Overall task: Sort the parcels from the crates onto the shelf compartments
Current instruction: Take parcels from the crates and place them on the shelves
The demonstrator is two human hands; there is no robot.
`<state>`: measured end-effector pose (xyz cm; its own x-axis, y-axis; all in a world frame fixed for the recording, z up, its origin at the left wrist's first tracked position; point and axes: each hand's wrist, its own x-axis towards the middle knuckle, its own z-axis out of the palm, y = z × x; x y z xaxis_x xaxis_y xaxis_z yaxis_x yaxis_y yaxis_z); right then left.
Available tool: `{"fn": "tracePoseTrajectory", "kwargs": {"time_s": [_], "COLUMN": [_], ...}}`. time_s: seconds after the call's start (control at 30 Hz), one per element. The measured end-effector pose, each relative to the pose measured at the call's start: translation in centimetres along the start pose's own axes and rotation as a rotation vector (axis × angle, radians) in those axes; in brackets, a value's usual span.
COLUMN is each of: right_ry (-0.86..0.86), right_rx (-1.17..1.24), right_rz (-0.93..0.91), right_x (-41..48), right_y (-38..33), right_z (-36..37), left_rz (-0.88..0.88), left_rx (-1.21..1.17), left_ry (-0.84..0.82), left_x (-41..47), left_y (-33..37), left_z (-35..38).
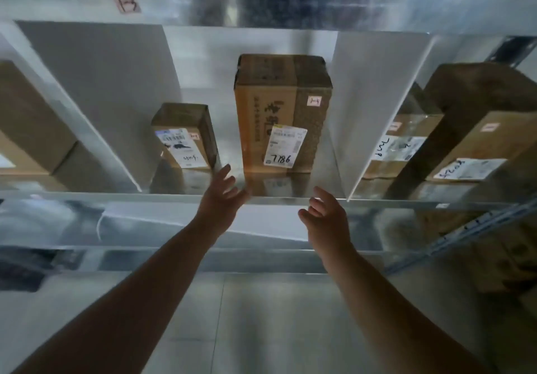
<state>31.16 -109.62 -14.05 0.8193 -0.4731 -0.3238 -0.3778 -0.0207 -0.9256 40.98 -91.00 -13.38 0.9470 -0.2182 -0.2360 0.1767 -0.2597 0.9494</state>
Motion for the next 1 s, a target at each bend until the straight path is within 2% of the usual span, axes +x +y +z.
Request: {"fn": "tracePoseTrajectory", "kwargs": {"time_s": [0.1,0.33,0.57,0.77,1.0], "right_ry": [-0.048,-0.199,-0.393,-0.573,-0.696], "right_rx": [0.039,0.083,0.051,0.022,0.005], "right_rz": [0.033,0.055,0.070,0.023,-0.042], "right_x": [-5.2,-14.6,-20.5,-24.3,-29.9], "right_y": [0.4,1.3,0.6,-2.6,-6.3], "right_z": [-0.2,1.0,5.0,13.4,27.5], "left_rz": [-0.054,-0.193,-0.277,-0.223,-0.161], "left_rx": [-0.108,-0.242,-0.402,-0.433,-0.492], "left_ry": [0.094,0.199,0.364,0.512,0.682], "left_x": [-6.3,-20.6,-28.8,-31.9,-34.7], "left_y": [-0.6,-3.2,-3.3,-3.3,-3.7], "left_z": [-0.9,-1.6,-6.4,-15.1,-28.6]}}
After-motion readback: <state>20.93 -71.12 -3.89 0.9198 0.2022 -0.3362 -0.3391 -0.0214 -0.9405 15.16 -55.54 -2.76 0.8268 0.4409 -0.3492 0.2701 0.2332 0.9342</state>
